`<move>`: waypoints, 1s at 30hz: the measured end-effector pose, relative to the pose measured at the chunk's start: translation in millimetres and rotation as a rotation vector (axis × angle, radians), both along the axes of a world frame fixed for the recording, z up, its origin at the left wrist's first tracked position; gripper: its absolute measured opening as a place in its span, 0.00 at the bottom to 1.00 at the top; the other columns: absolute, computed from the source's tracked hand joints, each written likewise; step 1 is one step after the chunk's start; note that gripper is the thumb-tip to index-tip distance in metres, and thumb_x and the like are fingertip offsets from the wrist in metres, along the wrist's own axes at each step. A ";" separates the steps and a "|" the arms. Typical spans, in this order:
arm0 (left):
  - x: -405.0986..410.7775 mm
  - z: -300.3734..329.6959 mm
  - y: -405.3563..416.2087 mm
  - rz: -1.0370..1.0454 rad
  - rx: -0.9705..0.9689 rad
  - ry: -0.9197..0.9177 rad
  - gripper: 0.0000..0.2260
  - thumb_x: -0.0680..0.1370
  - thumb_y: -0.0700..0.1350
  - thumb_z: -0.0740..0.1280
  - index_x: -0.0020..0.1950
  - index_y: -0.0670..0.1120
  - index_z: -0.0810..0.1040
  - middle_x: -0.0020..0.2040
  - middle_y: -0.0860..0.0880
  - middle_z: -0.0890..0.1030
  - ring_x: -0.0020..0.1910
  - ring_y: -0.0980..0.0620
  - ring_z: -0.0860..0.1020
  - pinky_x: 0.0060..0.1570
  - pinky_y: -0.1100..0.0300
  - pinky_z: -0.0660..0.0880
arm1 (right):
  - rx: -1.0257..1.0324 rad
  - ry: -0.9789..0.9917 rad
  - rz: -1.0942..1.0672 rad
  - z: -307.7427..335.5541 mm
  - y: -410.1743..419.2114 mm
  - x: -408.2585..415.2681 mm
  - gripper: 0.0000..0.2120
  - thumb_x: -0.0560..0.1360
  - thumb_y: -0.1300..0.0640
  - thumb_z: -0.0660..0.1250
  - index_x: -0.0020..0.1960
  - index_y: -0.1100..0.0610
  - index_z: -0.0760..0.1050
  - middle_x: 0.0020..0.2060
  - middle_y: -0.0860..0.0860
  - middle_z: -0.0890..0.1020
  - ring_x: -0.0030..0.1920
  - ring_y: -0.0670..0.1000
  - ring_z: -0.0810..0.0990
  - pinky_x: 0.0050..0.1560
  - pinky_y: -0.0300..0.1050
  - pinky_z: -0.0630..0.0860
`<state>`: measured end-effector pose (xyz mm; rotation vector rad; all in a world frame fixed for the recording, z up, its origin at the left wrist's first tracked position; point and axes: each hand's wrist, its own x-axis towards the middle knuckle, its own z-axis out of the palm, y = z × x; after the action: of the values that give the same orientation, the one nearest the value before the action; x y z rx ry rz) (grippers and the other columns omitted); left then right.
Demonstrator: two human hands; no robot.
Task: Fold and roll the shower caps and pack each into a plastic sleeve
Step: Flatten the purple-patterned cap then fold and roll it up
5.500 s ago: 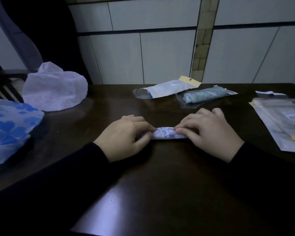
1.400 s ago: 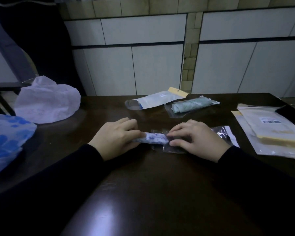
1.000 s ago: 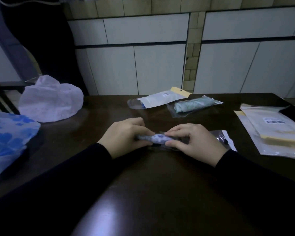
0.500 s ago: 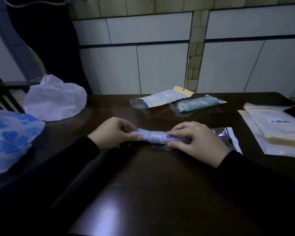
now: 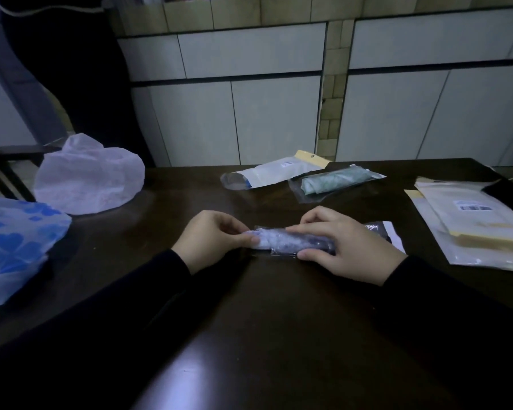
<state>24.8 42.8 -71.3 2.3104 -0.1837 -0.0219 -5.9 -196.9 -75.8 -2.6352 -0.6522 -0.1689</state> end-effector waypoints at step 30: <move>1.2 -24.2 8.6 -0.016 0.605 -0.297 0.21 0.80 0.60 0.57 0.71 0.56 0.71 0.74 0.56 0.68 0.73 0.53 0.64 0.67 0.55 0.64 | -0.204 -0.228 -0.367 -12.2 -35.0 92.1 0.21 0.79 0.55 0.62 0.71 0.47 0.68 0.68 0.47 0.72 0.68 0.50 0.66 0.68 0.49 0.62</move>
<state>25.9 51.3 -95.5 2.9082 -0.3891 0.2965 86.2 -231.9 -87.9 -2.9410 -0.2567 -0.5423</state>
